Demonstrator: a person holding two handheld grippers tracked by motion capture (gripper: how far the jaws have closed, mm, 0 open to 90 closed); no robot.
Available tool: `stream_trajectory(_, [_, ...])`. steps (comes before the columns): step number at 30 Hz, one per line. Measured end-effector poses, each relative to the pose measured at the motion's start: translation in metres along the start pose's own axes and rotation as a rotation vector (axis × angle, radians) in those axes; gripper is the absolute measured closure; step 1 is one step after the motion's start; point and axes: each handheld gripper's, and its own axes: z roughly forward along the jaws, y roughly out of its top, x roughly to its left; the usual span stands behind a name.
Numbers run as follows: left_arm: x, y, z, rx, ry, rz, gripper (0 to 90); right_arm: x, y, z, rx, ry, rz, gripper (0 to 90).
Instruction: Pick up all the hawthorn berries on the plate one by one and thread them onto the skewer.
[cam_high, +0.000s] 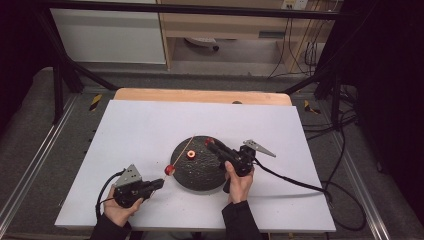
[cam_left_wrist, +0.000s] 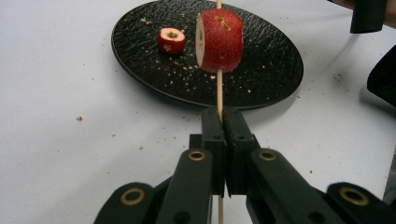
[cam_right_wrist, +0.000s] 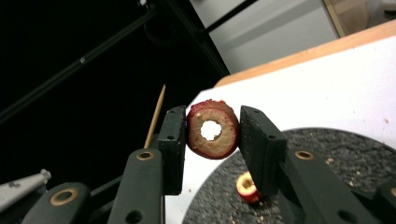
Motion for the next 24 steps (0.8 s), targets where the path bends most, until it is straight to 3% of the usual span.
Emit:
stream_trajectory(8, [-0.004, 0.002, 0.003, -0.009, -0.001, 0.001, 88.5, 0.002, 0.004, -0.002, -0.08, 0.004, 0.001, 62.9])
stream_trajectory(24, [-0.015, 0.006, 0.012, -0.022, 0.001, 0.004, 88.5, 0.003, 0.01, 0.0, -0.172, 0.012, 0.039, 63.0])
